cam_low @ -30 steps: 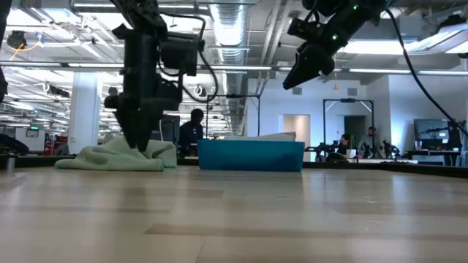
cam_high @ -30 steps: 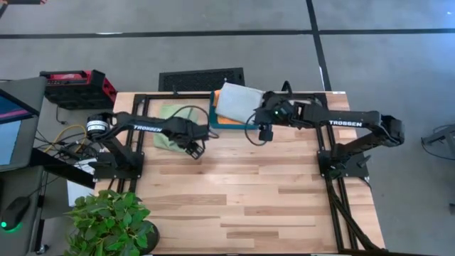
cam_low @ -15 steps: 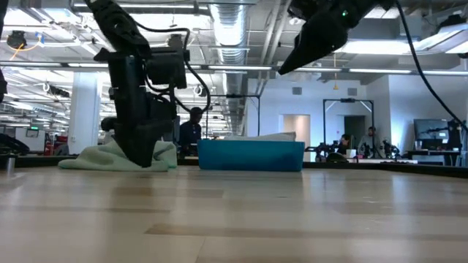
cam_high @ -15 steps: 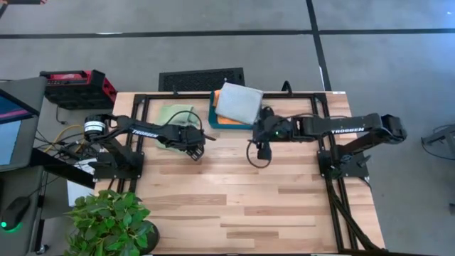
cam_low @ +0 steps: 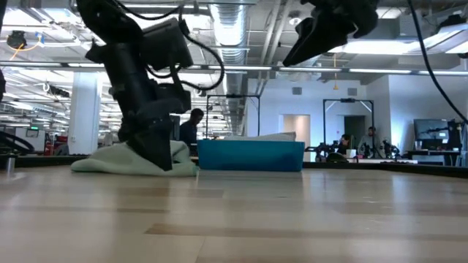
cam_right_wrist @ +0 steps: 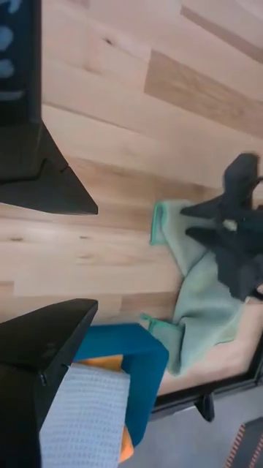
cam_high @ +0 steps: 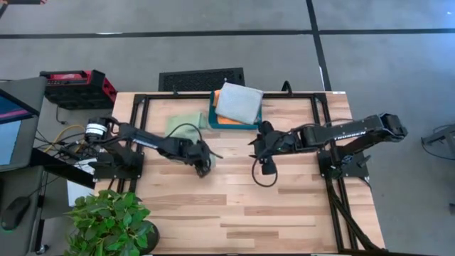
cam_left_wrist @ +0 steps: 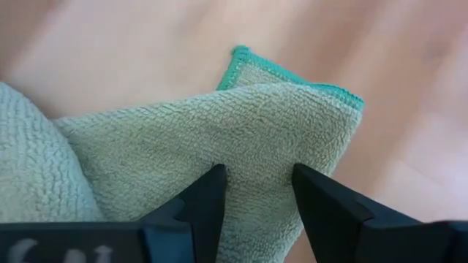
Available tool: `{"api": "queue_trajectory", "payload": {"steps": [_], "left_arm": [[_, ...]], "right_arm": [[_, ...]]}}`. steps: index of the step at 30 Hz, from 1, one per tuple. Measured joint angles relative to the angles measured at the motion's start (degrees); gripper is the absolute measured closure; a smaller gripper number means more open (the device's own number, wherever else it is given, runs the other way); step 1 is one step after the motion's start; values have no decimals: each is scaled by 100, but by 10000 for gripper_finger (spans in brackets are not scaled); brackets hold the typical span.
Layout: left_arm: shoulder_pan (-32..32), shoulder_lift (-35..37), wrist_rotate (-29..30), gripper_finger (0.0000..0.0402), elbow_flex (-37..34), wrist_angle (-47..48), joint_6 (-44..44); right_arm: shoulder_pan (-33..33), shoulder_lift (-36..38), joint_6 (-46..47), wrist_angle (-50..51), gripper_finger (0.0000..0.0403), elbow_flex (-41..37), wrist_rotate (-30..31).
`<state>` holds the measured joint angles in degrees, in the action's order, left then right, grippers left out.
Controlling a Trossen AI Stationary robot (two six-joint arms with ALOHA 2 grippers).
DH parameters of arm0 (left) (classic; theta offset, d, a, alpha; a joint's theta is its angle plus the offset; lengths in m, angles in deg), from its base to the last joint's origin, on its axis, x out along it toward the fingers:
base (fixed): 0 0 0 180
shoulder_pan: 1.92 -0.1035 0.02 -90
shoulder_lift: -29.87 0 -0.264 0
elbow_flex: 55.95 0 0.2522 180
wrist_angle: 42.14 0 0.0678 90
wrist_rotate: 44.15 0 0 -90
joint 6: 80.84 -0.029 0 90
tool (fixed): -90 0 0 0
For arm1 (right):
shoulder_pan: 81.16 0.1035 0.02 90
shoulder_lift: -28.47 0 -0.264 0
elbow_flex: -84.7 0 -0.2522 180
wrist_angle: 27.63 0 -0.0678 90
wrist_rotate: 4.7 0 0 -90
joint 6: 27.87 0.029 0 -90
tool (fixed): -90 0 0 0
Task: Fold microfiber towels
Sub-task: Fold the green towel
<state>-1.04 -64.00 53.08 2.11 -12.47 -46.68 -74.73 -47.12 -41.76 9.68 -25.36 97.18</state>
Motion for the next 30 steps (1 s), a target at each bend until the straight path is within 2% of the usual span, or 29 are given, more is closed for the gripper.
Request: {"api": "queue_trajectory", "payload": {"steps": [7, 15, 18, 22, 27, 30], "left_arm": [[738, -15, -24, 255, -11, -311, 116], [1353, -50, 61, 256, -10, -713, 654], [1537, -285, 65, 256, -6, -1091, 896], [1685, -805, -320, 256, 127, -1895, 930], [1743, -951, -591, 256, 615, -1647, 491], [1799, -870, -657, 256, 1081, -1075, 40]], "right_arm": [[156, 0, 44, 128, 182, 0, -1], [180, -2, 46, 163, 182, 0, 0], [182, -4, 43, 179, 182, 0, -2], [180, -4, 41, 230, 182, 0, -2], [182, -17, -5, 285, 182, 0, -5], [182, -31, -79, 391, 182, 0, -105]]}}
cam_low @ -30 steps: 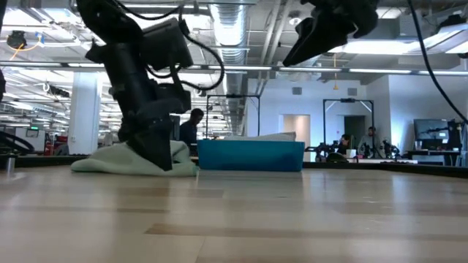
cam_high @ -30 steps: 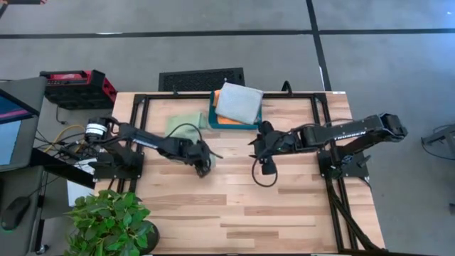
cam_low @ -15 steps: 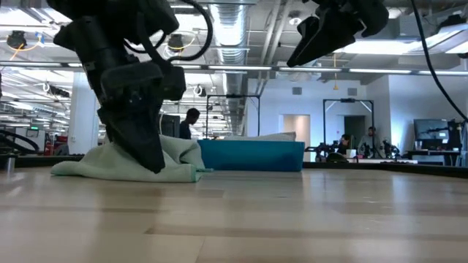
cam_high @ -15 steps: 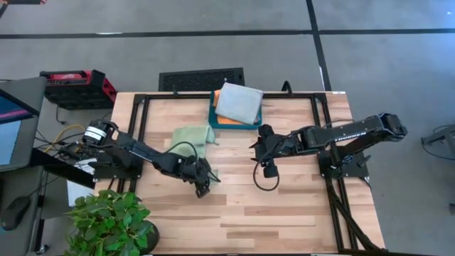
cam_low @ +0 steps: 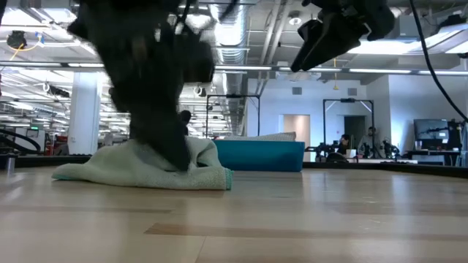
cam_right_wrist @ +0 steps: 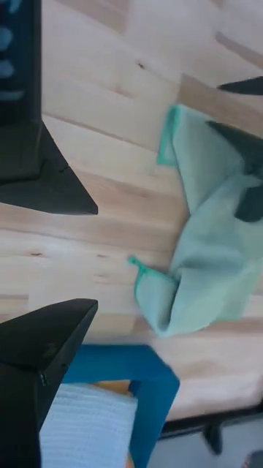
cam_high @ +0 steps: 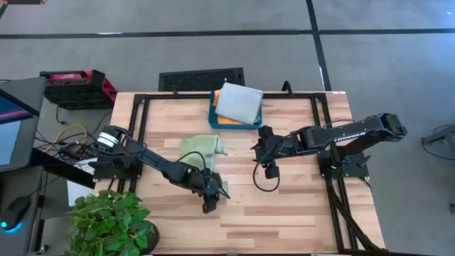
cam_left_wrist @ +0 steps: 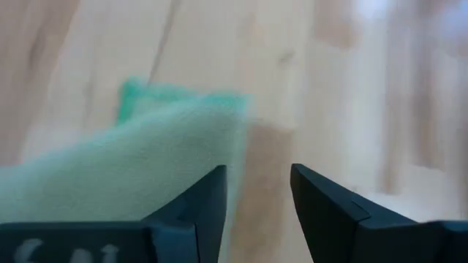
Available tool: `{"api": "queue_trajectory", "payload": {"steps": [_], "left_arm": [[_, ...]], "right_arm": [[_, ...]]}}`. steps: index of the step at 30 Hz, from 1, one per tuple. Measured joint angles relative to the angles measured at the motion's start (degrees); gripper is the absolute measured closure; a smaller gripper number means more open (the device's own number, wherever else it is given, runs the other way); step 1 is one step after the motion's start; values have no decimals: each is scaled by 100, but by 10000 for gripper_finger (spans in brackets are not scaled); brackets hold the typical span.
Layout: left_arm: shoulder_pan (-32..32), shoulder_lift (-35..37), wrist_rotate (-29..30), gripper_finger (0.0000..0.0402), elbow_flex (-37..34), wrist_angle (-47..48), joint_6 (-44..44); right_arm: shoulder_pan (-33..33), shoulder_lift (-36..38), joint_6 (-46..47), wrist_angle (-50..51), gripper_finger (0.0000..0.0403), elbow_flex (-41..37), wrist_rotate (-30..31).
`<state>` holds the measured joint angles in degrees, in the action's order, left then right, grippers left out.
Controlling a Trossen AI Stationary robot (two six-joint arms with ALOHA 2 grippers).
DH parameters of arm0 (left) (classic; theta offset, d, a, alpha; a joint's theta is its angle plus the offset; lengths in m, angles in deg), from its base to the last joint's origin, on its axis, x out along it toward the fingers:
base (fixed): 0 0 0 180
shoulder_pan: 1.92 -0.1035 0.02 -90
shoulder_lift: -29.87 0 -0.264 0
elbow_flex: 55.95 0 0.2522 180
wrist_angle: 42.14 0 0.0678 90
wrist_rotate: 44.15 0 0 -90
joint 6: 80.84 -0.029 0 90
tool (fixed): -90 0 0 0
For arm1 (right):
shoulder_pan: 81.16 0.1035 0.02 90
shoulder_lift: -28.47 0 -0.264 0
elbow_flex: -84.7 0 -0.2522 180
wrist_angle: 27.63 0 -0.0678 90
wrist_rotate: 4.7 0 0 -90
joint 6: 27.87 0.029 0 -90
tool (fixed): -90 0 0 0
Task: Fold microfiber towels
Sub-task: Fold the green towel
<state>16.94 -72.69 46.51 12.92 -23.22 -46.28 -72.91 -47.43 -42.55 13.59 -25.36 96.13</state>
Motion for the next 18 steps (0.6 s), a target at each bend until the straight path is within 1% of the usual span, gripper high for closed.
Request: {"api": "queue_trajectory", "payload": {"steps": [2, 5, 7, 9, 13, 18], "left_arm": [[42, 119, 109, 256, 379, 698, -212], [112, 149, 630, 256, 922, 2211, -264], [176, 146, 1014, 256, 1298, 3090, -187], [253, 153, 1306, 256, 1636, 3812, -59], [370, 168, 1682, 256, 2042, 4686, 266], [527, 225, 1817, 256, 2382, 5352, 701]], "right_arm": [[0, -42, -311, 69, 182, 0, -169], [5, -223, -888, 72, 182, -7, -570], [17, -501, -1287, -215, 182, 17, -880], [44, -823, -1594, -243, 182, -13, -1021], [132, -1556, -2219, -1130, 182, 0, -1074], [372, -2223, -3008, -2233, 182, 0, -1094]]}}
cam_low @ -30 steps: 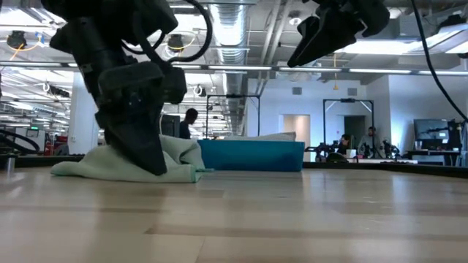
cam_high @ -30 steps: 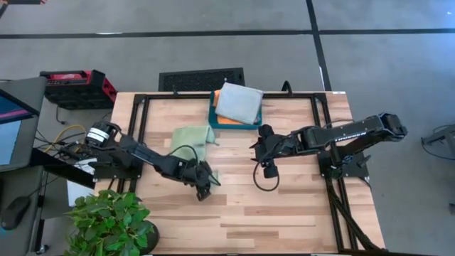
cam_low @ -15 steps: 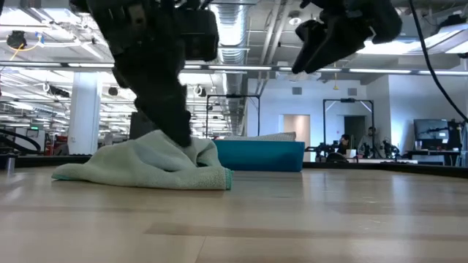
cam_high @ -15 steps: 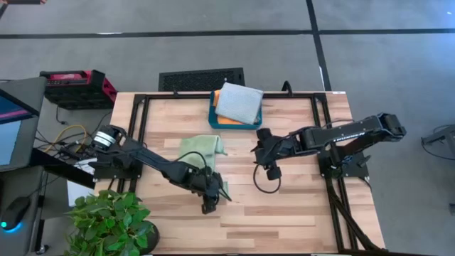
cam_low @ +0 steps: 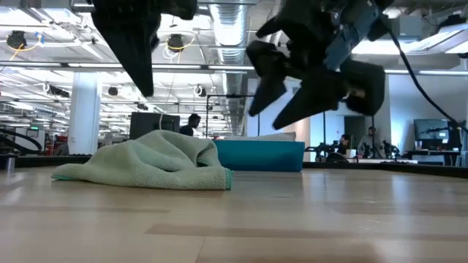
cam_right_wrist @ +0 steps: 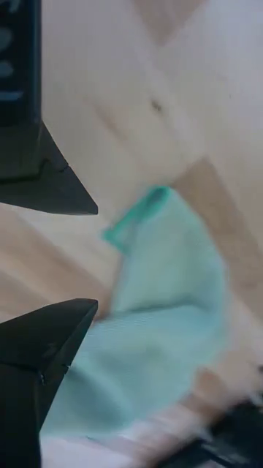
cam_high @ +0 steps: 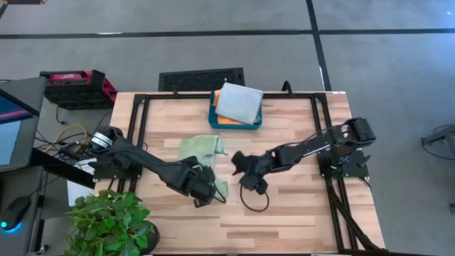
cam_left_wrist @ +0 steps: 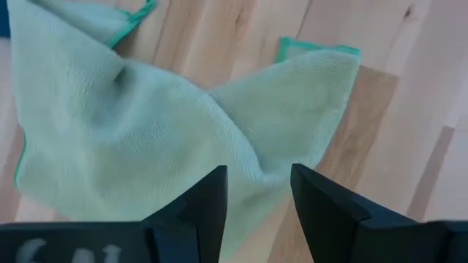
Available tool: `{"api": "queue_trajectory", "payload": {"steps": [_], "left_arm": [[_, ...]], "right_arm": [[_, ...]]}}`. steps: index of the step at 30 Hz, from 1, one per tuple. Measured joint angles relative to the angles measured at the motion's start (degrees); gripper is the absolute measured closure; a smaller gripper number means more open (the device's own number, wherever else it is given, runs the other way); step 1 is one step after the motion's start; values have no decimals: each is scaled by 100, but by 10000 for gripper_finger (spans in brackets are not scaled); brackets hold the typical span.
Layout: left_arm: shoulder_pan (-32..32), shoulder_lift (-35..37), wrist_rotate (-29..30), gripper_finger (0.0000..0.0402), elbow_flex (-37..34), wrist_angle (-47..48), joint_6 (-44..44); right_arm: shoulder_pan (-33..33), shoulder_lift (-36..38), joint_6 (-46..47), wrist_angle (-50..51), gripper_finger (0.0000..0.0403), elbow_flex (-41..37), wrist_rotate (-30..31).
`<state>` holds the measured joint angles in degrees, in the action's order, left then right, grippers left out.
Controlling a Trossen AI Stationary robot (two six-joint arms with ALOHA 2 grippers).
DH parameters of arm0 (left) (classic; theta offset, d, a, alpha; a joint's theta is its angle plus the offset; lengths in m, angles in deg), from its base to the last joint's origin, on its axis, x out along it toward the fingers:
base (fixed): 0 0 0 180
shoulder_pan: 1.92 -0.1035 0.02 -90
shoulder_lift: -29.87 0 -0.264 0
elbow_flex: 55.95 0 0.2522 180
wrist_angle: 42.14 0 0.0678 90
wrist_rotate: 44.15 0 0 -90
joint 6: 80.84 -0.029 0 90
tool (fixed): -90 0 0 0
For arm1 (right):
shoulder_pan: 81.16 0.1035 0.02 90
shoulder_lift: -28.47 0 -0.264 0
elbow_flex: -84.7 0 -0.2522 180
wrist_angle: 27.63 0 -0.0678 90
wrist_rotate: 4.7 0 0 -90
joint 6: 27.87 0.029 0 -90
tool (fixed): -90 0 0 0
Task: Fold microfiber towels
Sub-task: Fold the green towel
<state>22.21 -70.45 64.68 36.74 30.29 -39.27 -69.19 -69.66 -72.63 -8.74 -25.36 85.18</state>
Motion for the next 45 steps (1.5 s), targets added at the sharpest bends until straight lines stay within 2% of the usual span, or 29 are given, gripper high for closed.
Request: {"api": "queue_trajectory", "payload": {"steps": [5, 11, 14, 25, 39, 41, 45], "left_arm": [[170, 35, 160, 256, 228, 563, 359], [248, 35, 293, 256, 274, 816, 570], [248, 35, 295, 256, 274, 799, 576], [246, 35, 320, 256, 274, 802, 547], [243, 35, 577, 256, 274, 794, 480], [243, 35, 575, 256, 274, 776, 482], [255, 35, 588, 256, 272, 761, 559]], "right_arm": [[218, -420, -527, -850, 182, 2, -155], [-8, -747, -673, -1320, 182, 0, -1281], [-176, -887, -675, -1525, 182, 0, -1612], [-475, -1101, -681, -1762, 182, 0, -1589], [-209, -1278, -671, -1949, 182, 17, -1575], [-126, -1372, -678, -1877, 182, -23, -1339], [0, -1709, -768, -2424, 182, 0, -717]]}}
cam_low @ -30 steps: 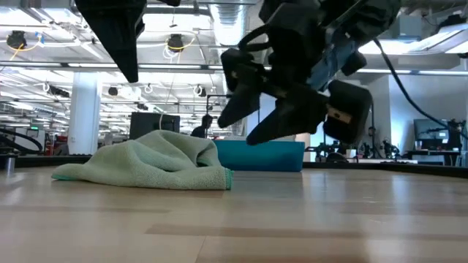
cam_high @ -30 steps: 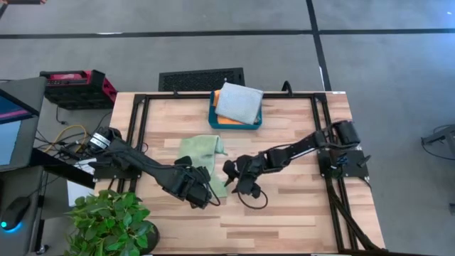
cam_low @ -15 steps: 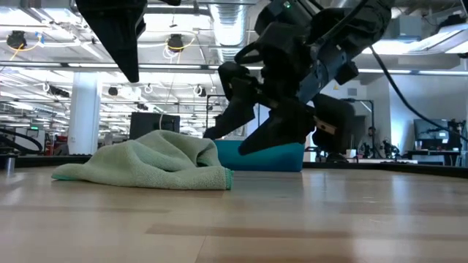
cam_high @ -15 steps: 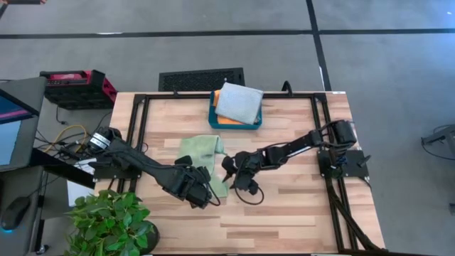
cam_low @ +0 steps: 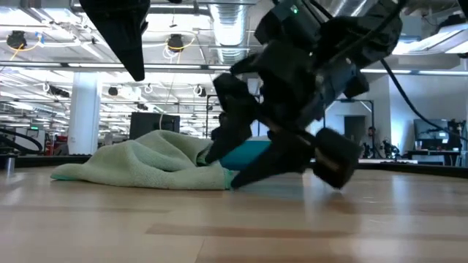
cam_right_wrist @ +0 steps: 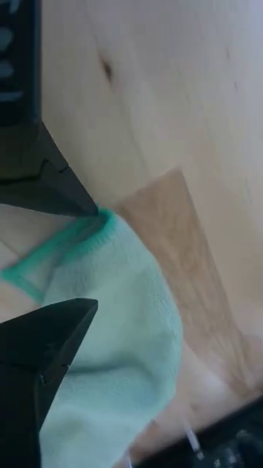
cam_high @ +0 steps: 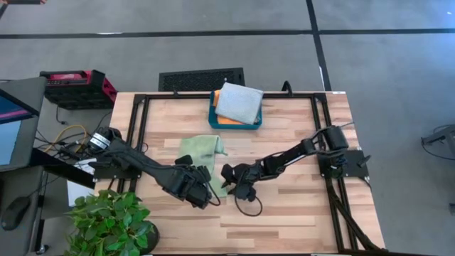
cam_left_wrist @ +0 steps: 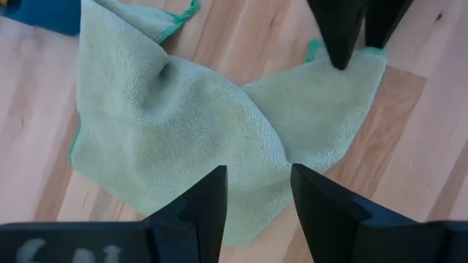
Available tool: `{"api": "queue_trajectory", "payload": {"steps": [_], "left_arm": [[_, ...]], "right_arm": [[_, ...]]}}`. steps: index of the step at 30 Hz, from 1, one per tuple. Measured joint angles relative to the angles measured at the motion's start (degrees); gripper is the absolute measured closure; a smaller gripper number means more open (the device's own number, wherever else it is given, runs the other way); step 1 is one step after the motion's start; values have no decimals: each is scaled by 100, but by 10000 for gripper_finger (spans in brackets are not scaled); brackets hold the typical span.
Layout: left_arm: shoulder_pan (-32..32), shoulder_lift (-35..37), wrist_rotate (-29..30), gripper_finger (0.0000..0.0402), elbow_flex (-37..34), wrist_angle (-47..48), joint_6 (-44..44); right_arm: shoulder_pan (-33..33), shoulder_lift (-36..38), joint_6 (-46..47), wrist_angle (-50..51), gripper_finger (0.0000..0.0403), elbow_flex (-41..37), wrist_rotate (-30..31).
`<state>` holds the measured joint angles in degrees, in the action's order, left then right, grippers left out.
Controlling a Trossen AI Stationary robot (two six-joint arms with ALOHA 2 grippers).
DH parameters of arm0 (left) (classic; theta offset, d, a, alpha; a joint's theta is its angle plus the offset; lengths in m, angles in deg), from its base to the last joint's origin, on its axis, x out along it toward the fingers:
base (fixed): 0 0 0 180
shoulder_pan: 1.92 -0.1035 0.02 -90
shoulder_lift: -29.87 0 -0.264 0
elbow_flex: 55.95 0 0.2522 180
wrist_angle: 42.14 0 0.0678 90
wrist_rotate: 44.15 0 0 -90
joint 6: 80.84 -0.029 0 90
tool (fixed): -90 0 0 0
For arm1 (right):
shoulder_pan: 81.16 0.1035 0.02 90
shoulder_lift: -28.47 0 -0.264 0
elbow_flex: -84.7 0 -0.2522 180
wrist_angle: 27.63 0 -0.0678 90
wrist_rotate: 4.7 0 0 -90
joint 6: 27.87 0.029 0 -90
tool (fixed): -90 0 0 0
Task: Fold microfiber towels
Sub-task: Fold the green towel
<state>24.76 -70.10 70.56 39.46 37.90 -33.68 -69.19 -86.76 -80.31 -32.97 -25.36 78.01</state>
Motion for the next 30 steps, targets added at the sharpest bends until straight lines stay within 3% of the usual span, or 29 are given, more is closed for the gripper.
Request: {"api": "queue_trajectory", "payload": {"steps": [25, 30], "left_arm": [[39, 0, 2, 256, -4, -23, 32], [39, 0, 4, 256, -4, -22, 54]], "right_arm": [[114, -139, 124, -476, 183, 152, 294], [192, -146, 264, -530, 221, 151, 291]]}}
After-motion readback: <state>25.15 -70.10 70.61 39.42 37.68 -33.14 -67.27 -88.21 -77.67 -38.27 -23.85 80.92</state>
